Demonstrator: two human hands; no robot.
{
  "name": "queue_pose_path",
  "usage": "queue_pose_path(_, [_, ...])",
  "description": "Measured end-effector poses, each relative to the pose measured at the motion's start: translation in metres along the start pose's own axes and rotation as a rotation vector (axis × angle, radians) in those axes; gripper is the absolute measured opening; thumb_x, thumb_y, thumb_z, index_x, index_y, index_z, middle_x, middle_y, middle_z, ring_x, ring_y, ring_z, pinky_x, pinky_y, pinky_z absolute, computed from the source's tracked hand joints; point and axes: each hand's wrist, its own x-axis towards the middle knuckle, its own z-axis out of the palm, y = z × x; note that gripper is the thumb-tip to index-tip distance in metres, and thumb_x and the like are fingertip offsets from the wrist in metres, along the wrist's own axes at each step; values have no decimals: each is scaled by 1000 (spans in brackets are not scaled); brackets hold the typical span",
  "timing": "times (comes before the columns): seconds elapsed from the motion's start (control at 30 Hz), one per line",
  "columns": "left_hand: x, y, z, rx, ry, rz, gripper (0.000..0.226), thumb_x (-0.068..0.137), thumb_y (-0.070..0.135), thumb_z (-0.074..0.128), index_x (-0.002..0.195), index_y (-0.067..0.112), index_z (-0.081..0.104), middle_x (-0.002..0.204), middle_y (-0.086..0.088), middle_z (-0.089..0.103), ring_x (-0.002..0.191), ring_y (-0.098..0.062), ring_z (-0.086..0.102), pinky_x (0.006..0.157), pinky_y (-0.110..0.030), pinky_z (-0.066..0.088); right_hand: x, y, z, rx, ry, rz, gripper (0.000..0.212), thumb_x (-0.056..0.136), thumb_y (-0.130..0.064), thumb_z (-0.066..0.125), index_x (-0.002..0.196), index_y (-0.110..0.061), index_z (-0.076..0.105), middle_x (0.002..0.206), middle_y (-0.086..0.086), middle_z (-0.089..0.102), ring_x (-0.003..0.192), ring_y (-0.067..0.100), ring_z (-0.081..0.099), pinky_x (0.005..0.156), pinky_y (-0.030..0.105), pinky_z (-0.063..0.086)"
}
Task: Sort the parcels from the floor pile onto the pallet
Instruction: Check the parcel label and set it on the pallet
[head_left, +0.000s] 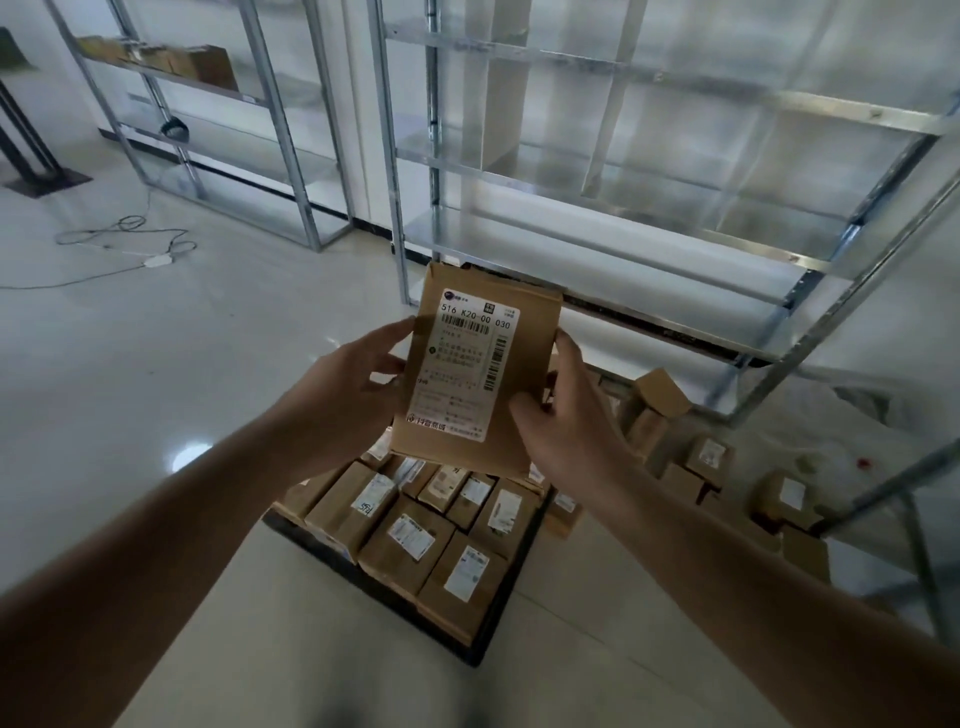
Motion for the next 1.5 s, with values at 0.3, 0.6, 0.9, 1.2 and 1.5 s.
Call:
queue_pose_path(0.3, [83,-75,-96,-25,-84,-21,79,98,-2,56,146,57,35,112,21,60,95,-10,68,67,-29,64,85,-37,112,-31,40,42,72,101,-27,59,162,-29,21,149,1,50,137,27,51,105,56,53])
queue_pose_path(0.6, [178,-136,-230,-28,-330,101,79,98,1,55,128,72,37,114,18,63,99,-7,66,69,-24,62,149,-100,237,64,186,84,48,107,-32,58,148,-36,33,130,-13,56,124,21,61,81,29,59])
queue_pose_path(0.9, [276,-155,-262,-40,-485,153,76,99,-4,48,127,66,41,128,4,63,125,-30,61,89,-48,62,219,-102,280,43,267,228,56,108,-25,53,156,-34,25,147,-2,55,129,27,59,97,41,59])
queue_pose_path(1.2, [381,-179,-254,42,-474,123,72,101,4,53,137,65,37,129,5,63,124,-27,61,89,-47,62,320,-65,296,116,251,276,57,110,-20,46,159,-39,23,148,-3,54,126,25,60,79,25,57])
queue_pose_path(1.5, [508,-207,-235,-8,-590,103,67,97,4,60,113,67,46,100,19,73,95,-1,72,63,-18,59,422,-36,298,87,320,428,71,104,-16,46,164,-41,18,148,2,51,109,18,65,85,42,64])
